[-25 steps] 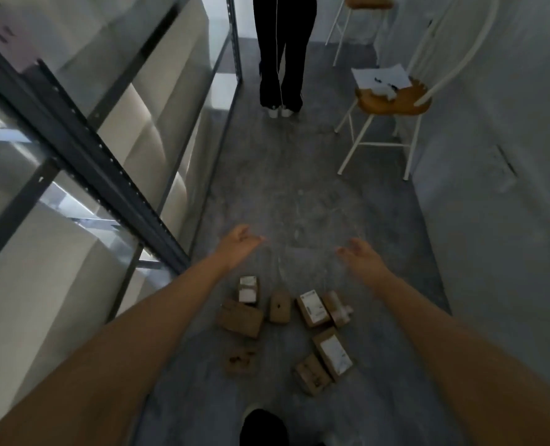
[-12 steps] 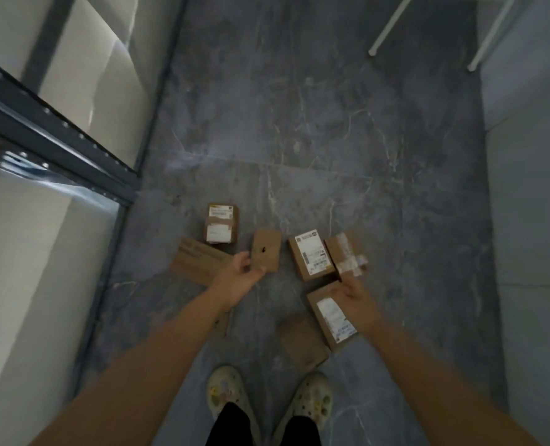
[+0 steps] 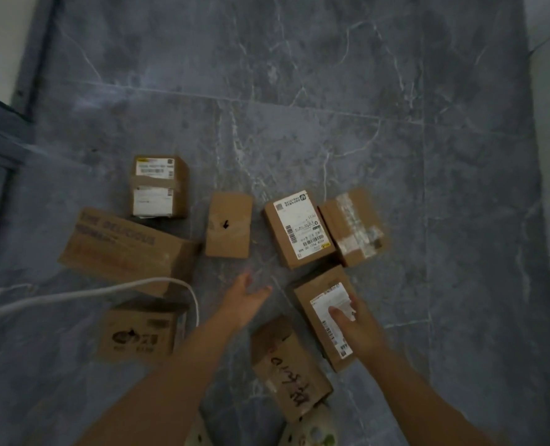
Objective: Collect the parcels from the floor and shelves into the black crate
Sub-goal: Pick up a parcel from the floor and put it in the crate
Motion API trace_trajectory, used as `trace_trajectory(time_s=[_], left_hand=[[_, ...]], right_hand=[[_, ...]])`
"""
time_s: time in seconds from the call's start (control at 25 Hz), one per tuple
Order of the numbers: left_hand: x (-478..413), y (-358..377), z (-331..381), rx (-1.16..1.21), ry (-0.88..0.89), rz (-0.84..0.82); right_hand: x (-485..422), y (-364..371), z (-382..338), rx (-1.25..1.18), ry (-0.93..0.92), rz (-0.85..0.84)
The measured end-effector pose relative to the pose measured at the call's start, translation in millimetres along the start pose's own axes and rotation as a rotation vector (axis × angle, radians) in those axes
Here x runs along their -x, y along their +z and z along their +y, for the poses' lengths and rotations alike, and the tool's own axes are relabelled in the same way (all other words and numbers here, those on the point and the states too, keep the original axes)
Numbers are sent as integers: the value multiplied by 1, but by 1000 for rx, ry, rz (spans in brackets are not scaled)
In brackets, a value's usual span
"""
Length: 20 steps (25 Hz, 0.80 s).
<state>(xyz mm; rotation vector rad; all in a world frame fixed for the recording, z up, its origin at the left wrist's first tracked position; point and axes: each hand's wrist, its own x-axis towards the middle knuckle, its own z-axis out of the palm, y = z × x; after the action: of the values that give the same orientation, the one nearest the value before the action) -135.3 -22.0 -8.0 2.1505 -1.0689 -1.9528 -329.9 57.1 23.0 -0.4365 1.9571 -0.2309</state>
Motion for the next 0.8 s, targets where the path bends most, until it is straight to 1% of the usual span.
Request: trace_trajectory(time_s=[0.04, 0.12, 0.2, 0.24, 0.28, 0.32, 0.36, 0.4, 0.44, 0.6, 0.68, 0.8], left_hand=[[-7, 13, -2, 4, -7, -26], [-19, 39, -5, -15, -8, -114], [-28, 62, -5, -33, -4, -229], [-32, 73, -3, -41, -5, -274], [-34, 82, -2, -69, -8, -304], [-35, 88, 0, -109, -5, -320], [-34, 92, 4, -144, 6, -324], [-32, 93, 7, -162, 18, -319], [-28, 92, 11, -164, 27, -313], [16, 77, 46, -179, 53, -288], [52, 65, 78, -166, 89, -272], [110, 44, 136, -89, 142, -270]], right_hand=[[-11, 0, 7, 19, -28, 39], [-30, 0, 23, 48, -39, 198], [-43, 1, 38, -50, 59, 410], [-47, 2, 46, -146, 139, 483], [-49, 5, 54, -256, 227, 505], [-51, 6, 62, -376, 298, 472], [-49, 6, 66, -473, 342, 402], [-46, 5, 67, -529, 356, 342], [-40, 3, 66, -546, 354, 309], [3, -25, 42, -514, 331, 288], [34, -50, 16, -484, 296, 287], [85, -94, -41, -498, 233, 333]])
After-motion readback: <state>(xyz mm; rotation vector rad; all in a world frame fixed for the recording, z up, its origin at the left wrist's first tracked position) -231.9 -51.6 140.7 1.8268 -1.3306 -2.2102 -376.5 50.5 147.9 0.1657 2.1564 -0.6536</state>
